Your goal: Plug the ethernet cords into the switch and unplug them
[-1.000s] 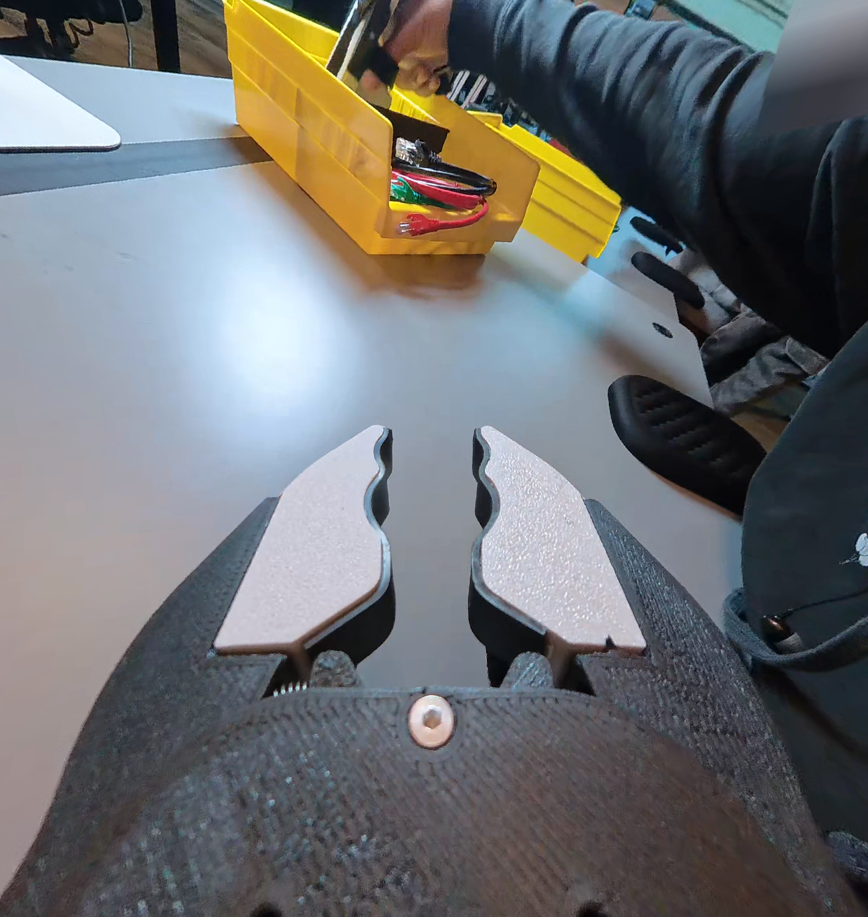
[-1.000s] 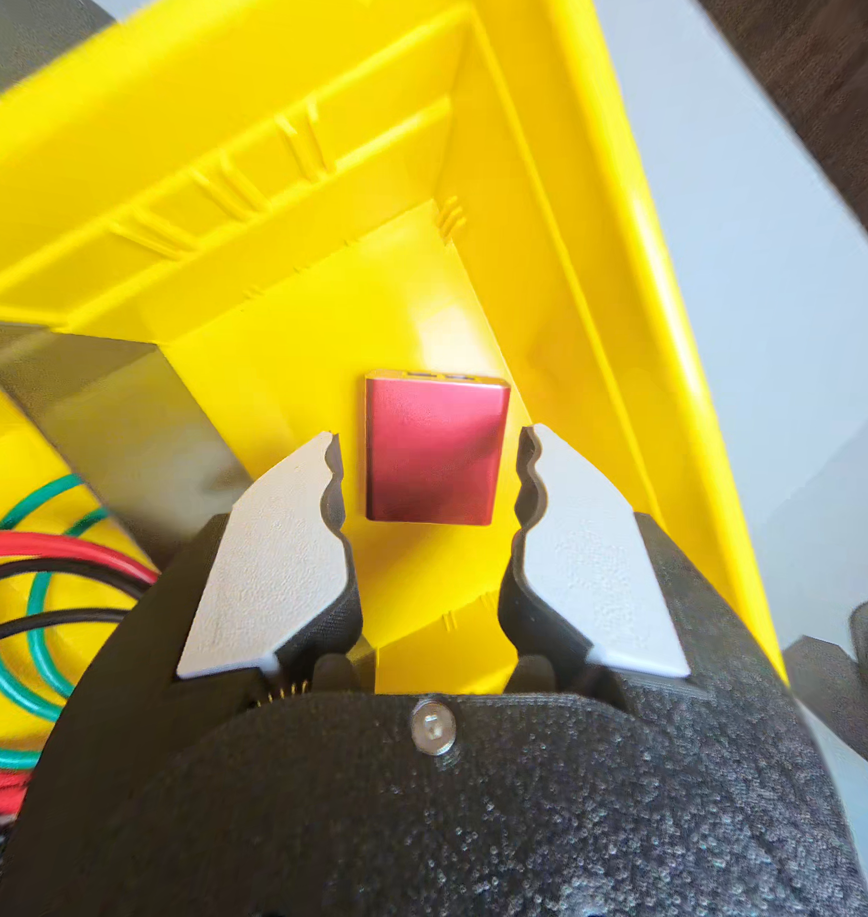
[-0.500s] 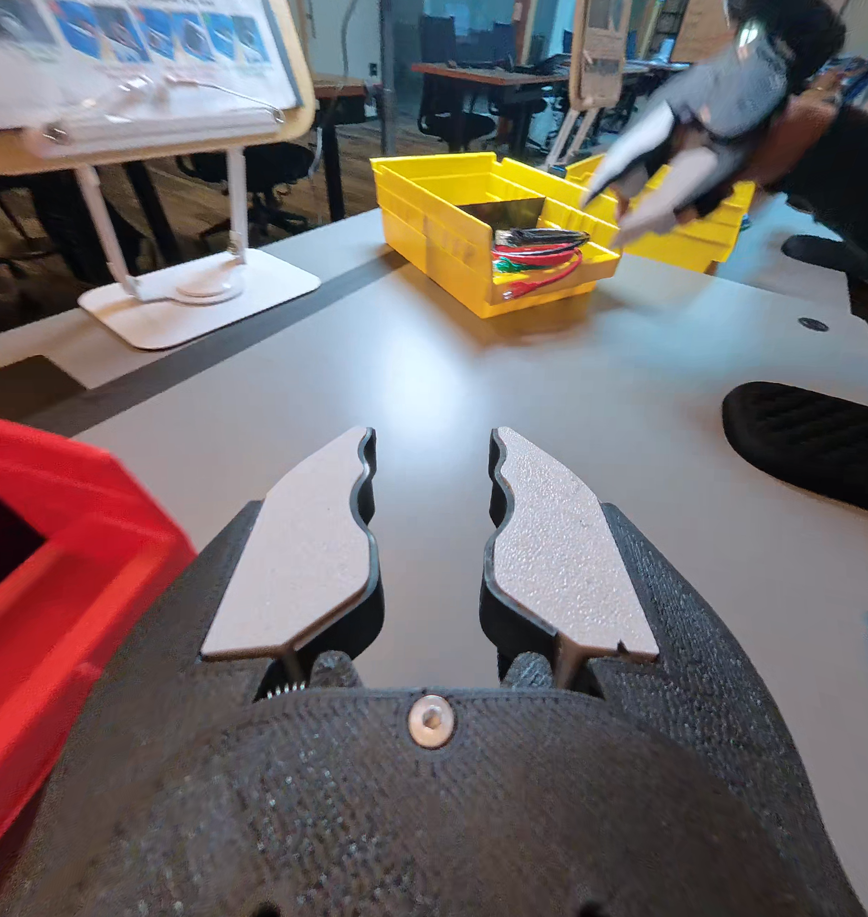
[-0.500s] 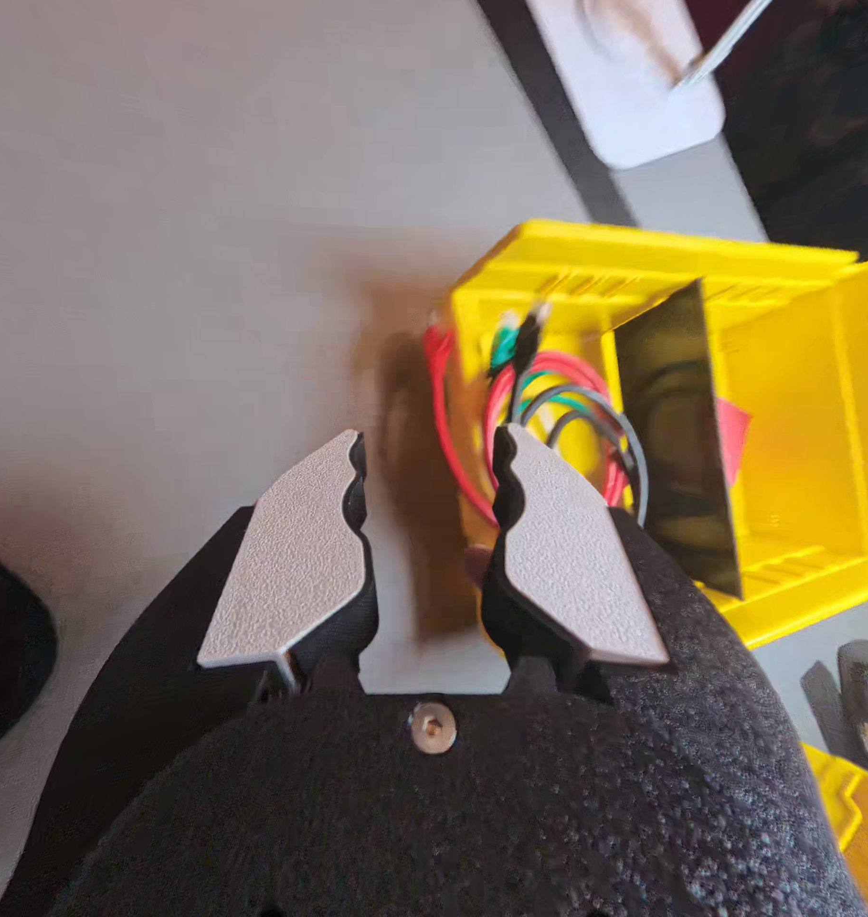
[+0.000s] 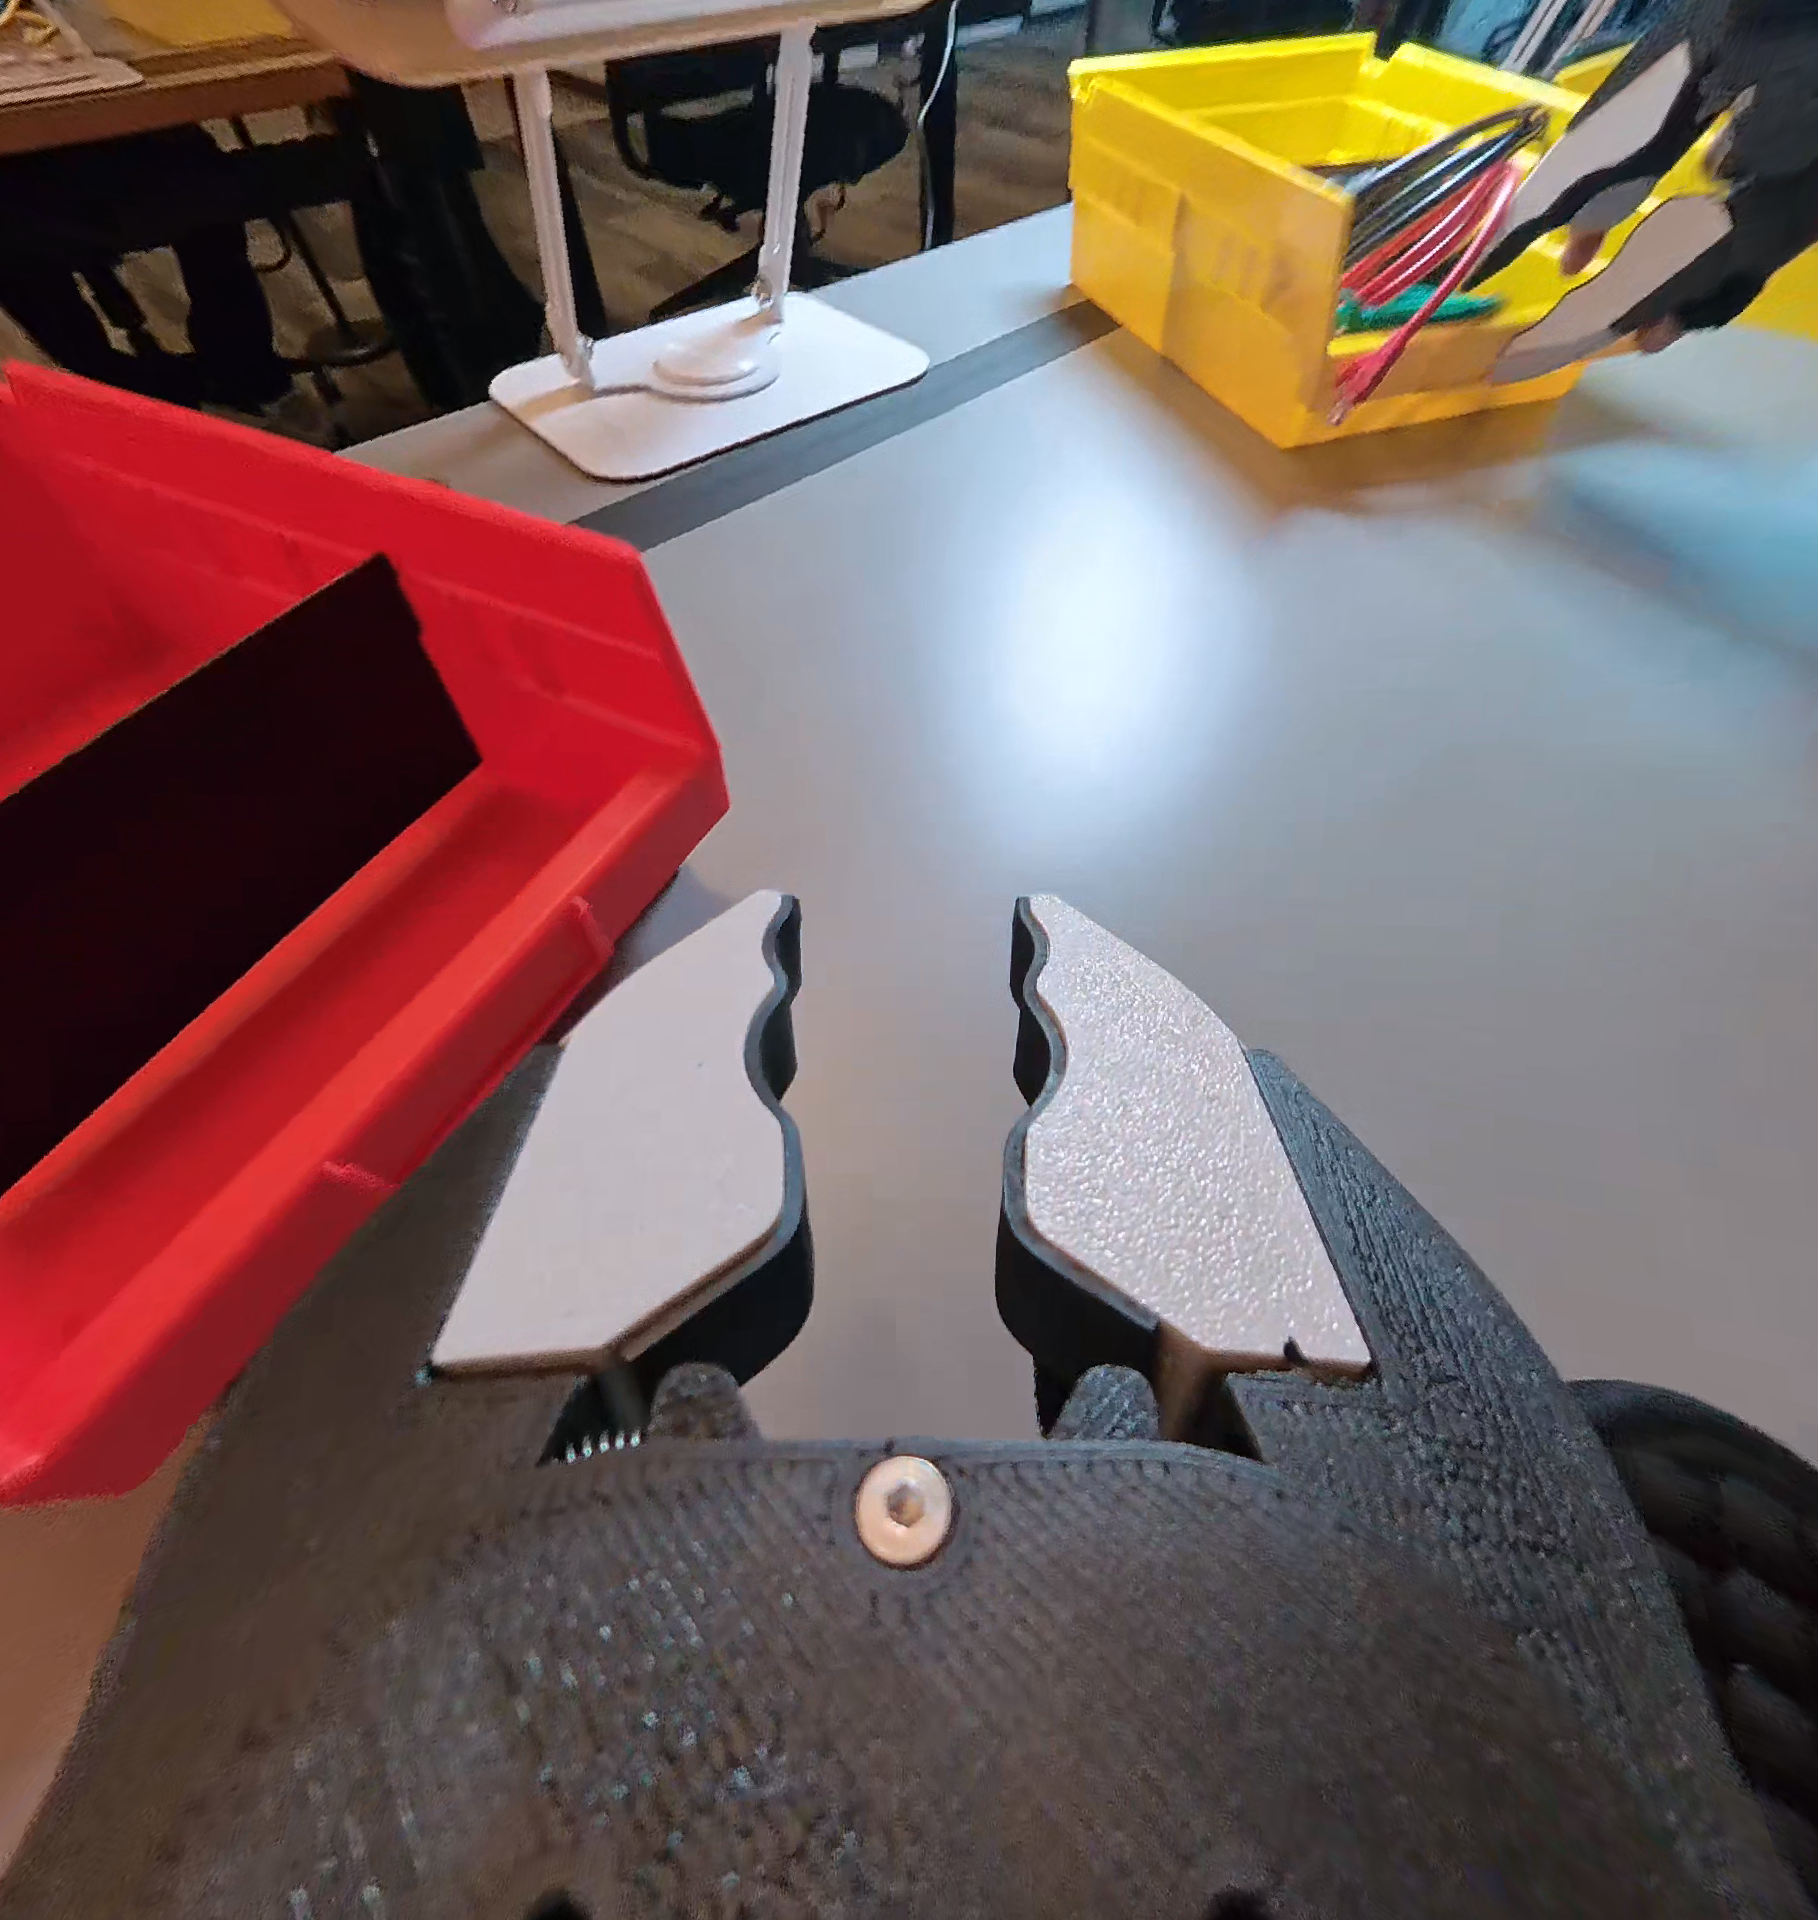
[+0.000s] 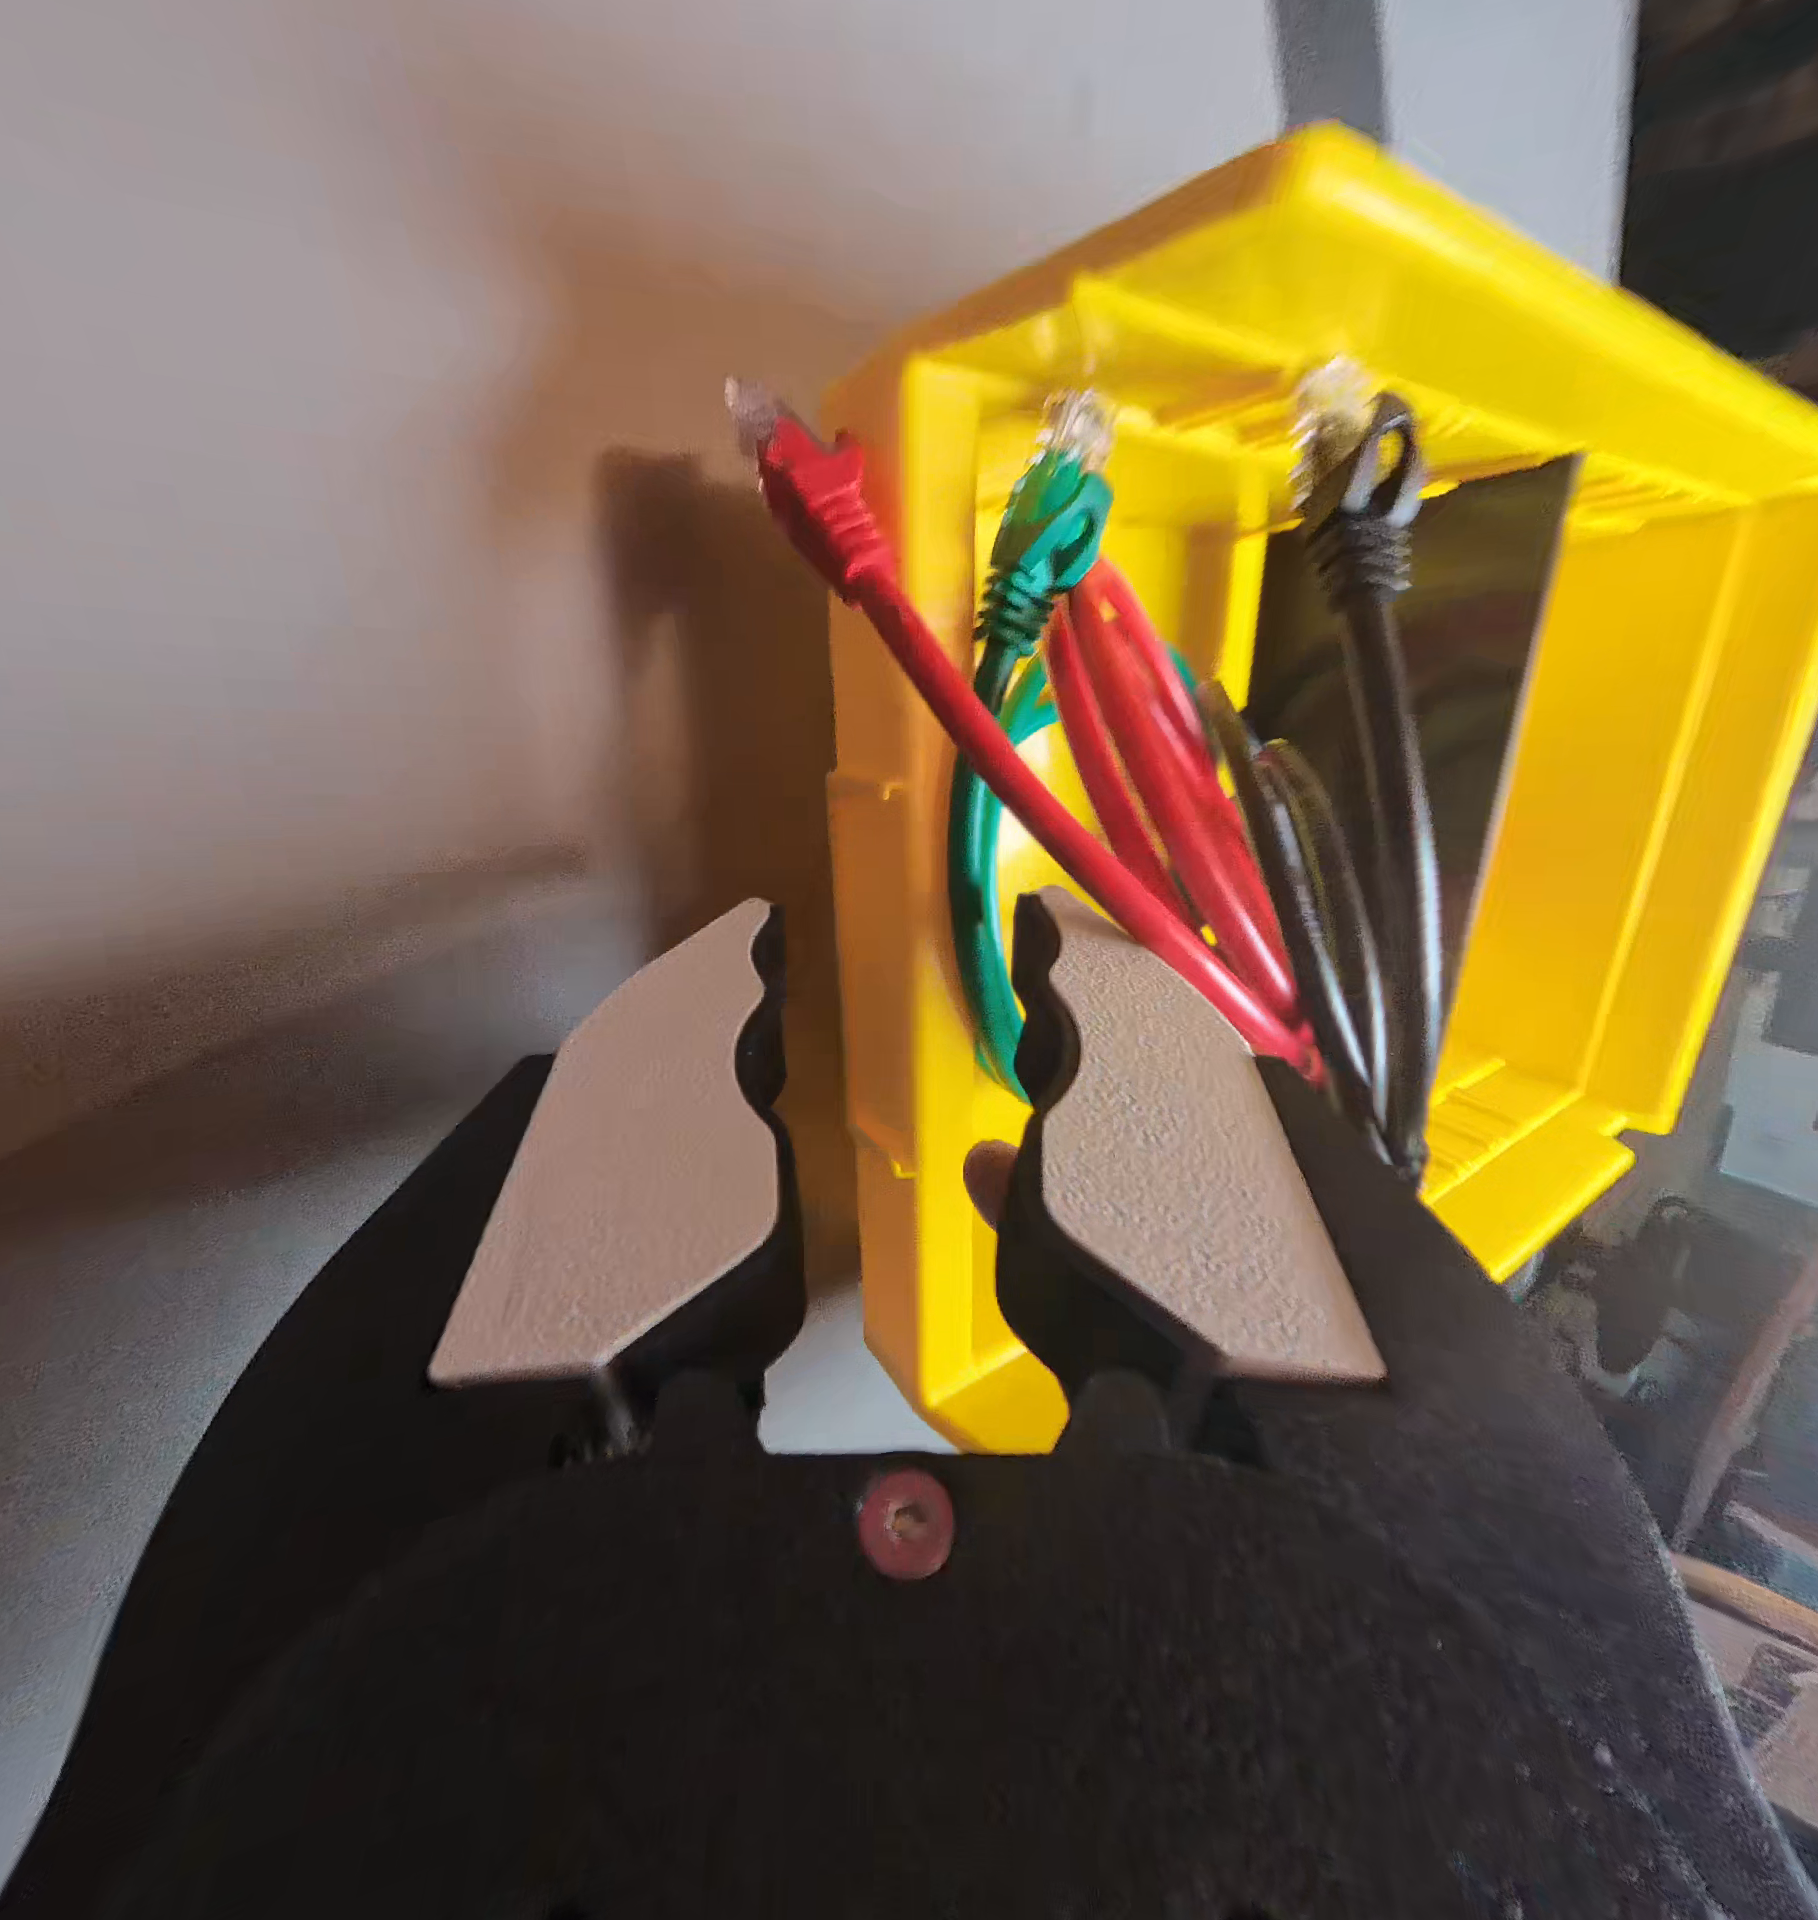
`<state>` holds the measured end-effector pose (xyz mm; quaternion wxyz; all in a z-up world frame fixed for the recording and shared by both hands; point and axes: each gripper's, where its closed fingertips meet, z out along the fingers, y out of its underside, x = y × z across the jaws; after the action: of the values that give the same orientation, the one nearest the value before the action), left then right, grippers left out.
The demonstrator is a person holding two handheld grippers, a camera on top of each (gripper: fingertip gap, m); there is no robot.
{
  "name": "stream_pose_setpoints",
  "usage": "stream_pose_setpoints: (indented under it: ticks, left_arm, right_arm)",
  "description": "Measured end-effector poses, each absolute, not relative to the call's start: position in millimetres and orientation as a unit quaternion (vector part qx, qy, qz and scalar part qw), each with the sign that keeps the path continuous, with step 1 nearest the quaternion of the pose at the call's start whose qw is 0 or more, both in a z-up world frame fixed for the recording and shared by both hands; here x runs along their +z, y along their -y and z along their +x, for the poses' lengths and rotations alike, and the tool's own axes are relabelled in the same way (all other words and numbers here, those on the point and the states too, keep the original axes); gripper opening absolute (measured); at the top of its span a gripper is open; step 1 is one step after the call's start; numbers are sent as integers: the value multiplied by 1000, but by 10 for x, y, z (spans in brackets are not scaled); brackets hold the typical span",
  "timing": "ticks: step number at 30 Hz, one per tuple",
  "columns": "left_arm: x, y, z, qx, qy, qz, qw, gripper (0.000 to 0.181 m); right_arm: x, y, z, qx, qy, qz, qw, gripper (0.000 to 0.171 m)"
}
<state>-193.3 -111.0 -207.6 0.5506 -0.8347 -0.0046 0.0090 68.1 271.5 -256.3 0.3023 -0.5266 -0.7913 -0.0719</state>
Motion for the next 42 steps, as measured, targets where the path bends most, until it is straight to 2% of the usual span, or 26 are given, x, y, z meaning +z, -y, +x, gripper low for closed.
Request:
stream_pose_setpoints:
  ticks: [5, 10, 15, 16, 19, 24, 31, 34, 36, 39, 42]
  left_arm:
    - [-2268, 1097, -2228, 102, -16, -868, 486, 40]
    - [-2413, 1034, -2735, 258, -91, -892, 359, 46]
    - [-2789, 979, -3009, 282, -163, -916, 233, 55]
    - [-2837, 968, -3076, 295, -172, -914, 217, 52]
    - [-2870, 838, -3155, 332, -220, -889, 225, 34]
    - [-2848, 627, -2969, 335, -252, -869, 264, 31]
    - [-2828, 201, -2075, 304, -357, -825, 316, 31]
    - [-2817, -120, -1655, 280, -404, -803, 338, 32]
    - [-2790, -319, -1466, 277, -423, -787, 353, 34]
    - [-2682, -434, -1353, 254, -373, -808, 380, 48]
    - [-2456, -319, -1026, 176, -288, -815, 470, 42]
  right_arm:
    - [-2834, -2891, 706, -119, 807, -514, 266, 42]
    - [-2851, -2941, 685, -138, 820, -488, 265, 34]
    - [-2832, -2844, 716, -165, 834, -444, 283, 33]
    - [-2832, -2759, 722, -157, 838, -436, 286, 33]
    - [-2830, -2408, 756, -134, 857, -399, 299, 34]
    - [-2797, -1657, 896, -86, 876, -328, 344, 35]
    - [-2177, -460, 1196, 220, 773, -415, 427, 37]
    - [-1943, -486, 1420, 295, 681, -490, 457, 38]
    - [-1898, -727, 1598, 293, 619, -544, 485, 41]
    - [-1953, -1055, 1829, 297, 534, -620, 492, 47]
    - [-2050, -1322, 1894, 294, 478, -665, 493, 50]
